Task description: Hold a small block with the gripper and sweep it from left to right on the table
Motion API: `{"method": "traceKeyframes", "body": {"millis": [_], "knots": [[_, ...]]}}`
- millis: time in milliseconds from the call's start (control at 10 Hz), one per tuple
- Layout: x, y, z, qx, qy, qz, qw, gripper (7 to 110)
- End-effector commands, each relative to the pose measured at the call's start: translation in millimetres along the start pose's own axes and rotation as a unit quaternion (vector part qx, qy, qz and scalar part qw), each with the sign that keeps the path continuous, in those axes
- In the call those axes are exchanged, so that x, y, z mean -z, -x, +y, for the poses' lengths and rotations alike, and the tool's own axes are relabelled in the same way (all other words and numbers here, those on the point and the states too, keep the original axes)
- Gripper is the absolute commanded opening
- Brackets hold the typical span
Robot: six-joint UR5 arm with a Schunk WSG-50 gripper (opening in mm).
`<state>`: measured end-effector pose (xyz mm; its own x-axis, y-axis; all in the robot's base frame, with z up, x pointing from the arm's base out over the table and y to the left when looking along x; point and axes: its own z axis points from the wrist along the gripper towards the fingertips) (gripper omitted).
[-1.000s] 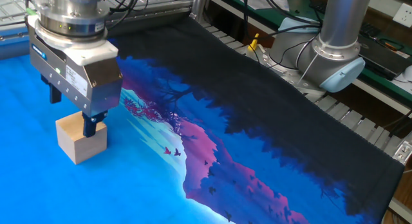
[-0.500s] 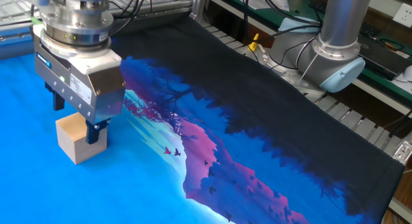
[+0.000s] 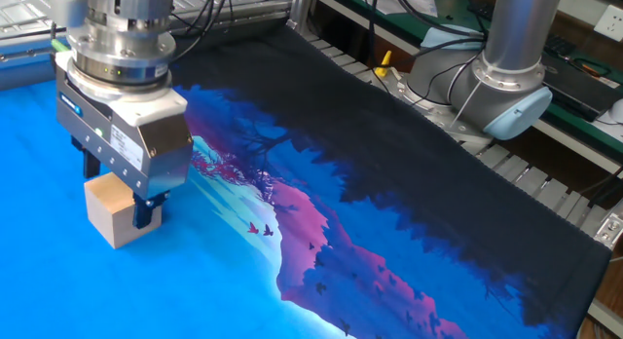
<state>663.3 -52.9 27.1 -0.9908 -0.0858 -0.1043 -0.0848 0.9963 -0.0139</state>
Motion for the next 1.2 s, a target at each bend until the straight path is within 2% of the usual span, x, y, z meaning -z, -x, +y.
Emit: {"method": "traceKeyframes", "body": {"millis": [0, 100, 800, 900, 1100], "knots": [[-4.8, 0.6, 4.8, -0.003, 0.009, -0.005, 0.9999, 88], [-5.0, 0.6, 5.3, -0.004, 0.010, -0.005, 0.9999, 66], [-5.5, -4.3, 2.5, -0.009, 0.009, -0.001, 0.9999, 66], [-5.5, -4.6, 2.4, -0.010, 0.009, -0.001, 0.9999, 44], [-5.8, -4.8, 2.6, -0.009, 0.011, -0.004, 0.9999, 44]]}}
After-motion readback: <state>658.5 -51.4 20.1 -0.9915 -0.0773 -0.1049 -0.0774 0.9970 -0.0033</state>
